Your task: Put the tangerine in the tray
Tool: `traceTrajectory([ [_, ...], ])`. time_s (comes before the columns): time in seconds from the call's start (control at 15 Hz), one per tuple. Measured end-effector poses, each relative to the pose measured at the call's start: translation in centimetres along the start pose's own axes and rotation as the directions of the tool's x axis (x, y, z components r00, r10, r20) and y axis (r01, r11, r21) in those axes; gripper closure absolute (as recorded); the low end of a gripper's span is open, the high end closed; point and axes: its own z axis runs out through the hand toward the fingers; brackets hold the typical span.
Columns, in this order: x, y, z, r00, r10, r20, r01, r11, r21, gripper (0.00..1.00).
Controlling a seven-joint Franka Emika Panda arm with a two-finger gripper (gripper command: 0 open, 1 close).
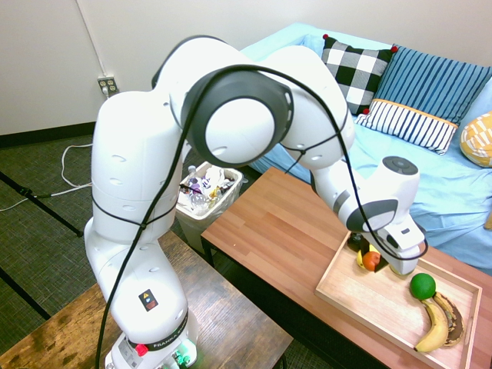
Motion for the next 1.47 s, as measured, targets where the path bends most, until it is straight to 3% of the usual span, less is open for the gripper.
traceTrajectory([
  [0.27, 3.1, 0.4, 5.9, 0.999, 0.045, 0.024, -0.044, 0.999, -0.019, 1.0],
  [0.53, 4.1, 0.0, 9.2, 0.998, 0.049, 0.035, -0.048, 0.998, -0.041, 1.0],
  [1.33, 4.3, -1.0, 12.5, 0.997, 0.025, 0.066, -0.021, 0.998, -0.066, 1.0],
  [1.4, 4.2, -1.1, 12.7, 0.997, 0.025, 0.069, -0.021, 0.998, -0.067, 0.0],
  [1.47, 4.2, -1.1, 12.7, 0.997, 0.027, 0.072, -0.022, 0.998, -0.065, 0.0],
])
